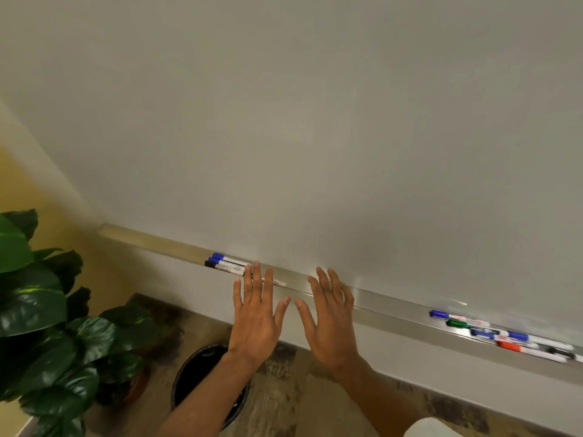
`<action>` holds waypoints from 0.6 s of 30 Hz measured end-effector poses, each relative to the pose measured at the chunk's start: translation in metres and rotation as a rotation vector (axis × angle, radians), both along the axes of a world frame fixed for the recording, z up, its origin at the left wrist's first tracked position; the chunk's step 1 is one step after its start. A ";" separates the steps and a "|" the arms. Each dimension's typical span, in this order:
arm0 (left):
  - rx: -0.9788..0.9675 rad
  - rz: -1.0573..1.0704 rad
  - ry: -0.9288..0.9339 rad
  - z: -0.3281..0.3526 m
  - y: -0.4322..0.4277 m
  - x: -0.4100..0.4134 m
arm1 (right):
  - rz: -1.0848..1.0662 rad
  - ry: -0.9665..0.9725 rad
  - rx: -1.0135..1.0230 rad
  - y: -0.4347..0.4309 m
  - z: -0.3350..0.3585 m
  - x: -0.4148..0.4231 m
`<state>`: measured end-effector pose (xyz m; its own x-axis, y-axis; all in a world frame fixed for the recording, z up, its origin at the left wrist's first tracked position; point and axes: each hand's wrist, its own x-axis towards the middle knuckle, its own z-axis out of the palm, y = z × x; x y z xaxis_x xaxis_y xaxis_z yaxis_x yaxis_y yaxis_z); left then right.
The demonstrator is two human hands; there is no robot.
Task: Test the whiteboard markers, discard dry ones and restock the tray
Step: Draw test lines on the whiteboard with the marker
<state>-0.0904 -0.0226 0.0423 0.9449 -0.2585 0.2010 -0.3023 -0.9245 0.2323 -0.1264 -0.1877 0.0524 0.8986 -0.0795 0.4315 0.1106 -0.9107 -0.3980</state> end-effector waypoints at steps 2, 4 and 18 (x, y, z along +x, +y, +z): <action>-0.014 -0.022 -0.001 0.007 -0.014 -0.002 | -0.042 0.012 -0.026 -0.016 0.005 -0.004; -0.013 -0.050 -0.019 0.012 -0.028 -0.002 | -0.083 0.023 -0.036 -0.031 0.008 -0.008; -0.072 -0.393 -0.020 0.005 -0.114 0.014 | -0.438 0.115 -0.026 -0.110 0.008 -0.043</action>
